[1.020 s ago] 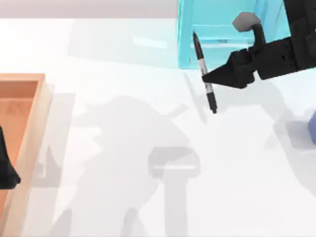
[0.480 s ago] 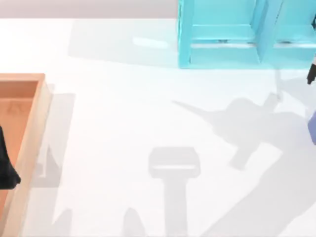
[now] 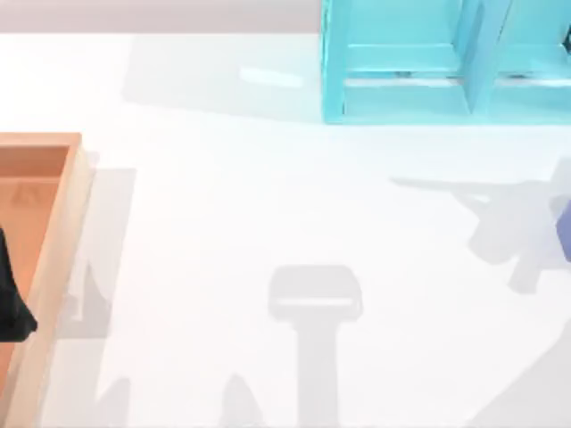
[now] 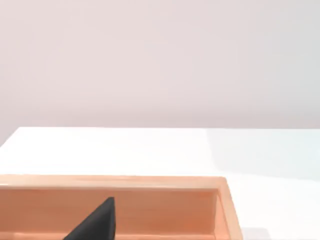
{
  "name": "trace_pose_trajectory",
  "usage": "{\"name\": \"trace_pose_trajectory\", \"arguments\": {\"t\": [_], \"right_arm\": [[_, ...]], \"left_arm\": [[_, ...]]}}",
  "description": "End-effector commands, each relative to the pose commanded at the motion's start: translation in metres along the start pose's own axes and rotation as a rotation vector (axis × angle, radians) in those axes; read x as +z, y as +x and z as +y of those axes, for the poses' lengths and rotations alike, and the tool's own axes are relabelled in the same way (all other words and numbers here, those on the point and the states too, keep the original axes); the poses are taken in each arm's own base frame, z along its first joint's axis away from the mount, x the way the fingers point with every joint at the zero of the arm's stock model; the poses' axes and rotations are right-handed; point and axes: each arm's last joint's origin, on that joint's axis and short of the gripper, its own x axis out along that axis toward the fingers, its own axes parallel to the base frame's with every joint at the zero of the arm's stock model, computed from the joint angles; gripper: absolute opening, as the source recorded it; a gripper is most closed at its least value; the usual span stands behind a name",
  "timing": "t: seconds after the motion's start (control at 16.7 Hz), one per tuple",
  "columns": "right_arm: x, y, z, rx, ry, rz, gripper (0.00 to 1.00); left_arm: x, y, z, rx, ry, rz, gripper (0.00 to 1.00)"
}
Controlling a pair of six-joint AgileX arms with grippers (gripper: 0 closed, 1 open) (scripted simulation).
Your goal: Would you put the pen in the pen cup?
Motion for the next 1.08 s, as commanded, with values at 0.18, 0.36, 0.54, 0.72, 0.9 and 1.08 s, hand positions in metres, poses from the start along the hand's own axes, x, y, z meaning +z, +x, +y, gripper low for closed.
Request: {"name": "trace_pose_trajectory", "arguments": {"t": [0.18,0.36,0.54,0.72,0.9,1.08], "right_arm": [[0.0,0.0,0.0,0.0,0.0,0.0,0.0],[-0.008,-0.004,-0.037,-0.219,0.077,0.005,0.0],[-0.006,-0.001,-0.027,-0.154,0.052,0.003,0.0],[-0.005,0.0,-0.017,-0.102,0.035,0.001,0.0],[-0.004,0.003,-0.007,-0.033,0.018,-0.001,0.0],[-0.002,0.005,0.0,0.0,0.0,0.0,0.0]], "left_arm": [[0.0,0.0,0.0,0.0,0.0,0.0,1.0],[0.0,0.0,0.0,0.0,0.0,0.0,1.0],[0.0,0.0,0.0,0.0,0.0,0.0,1.0],[0.0,0.0,0.0,0.0,0.0,0.0,1.0],[0.0,0.0,0.0,0.0,0.0,0.0,1.0],[0.0,0.0,0.0,0.0,0.0,0.0,1.0]]}}
